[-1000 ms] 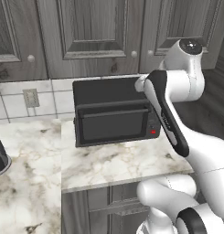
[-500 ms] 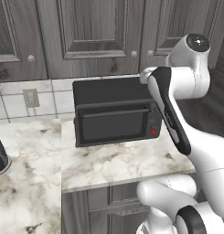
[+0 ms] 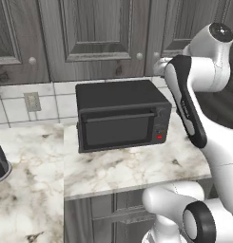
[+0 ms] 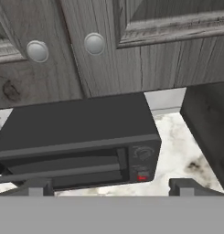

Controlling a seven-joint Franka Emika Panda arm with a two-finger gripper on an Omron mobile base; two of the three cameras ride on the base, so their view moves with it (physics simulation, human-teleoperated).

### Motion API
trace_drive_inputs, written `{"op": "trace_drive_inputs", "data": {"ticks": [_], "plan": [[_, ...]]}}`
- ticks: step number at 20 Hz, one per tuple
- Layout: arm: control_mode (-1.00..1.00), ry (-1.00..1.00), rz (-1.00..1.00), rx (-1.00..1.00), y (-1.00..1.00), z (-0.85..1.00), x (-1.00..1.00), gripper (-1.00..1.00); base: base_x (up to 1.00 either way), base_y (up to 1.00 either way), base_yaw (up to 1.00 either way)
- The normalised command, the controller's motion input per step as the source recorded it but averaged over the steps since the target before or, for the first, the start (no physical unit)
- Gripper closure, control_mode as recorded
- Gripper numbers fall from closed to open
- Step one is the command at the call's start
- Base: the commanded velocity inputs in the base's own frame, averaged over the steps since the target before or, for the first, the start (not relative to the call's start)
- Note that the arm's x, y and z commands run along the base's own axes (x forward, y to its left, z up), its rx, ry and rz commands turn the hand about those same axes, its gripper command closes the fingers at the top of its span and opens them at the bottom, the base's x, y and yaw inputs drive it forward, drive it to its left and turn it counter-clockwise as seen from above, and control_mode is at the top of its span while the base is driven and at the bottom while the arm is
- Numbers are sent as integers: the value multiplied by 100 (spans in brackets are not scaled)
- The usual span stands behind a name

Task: Move the bowls from the cabinet to the plates on the dining table.

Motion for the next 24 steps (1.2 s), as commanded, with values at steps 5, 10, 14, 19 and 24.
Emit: {"op": "trace_drive_inputs", "data": {"ticks": [5,10,14,19,24], "plan": [[-100,-14,0,0,0,11,0,-100,0,0,0],[-100,-18,0,0,-2,3,0,-100,0,0,0],[-100,-11,0,0,-9,0,7,-100,0,0,0],[-100,-1,0,3,-10,4,21,-100,0,0,0],[-100,0,0,7,-2,17,18,-100,0,0,0]]}}
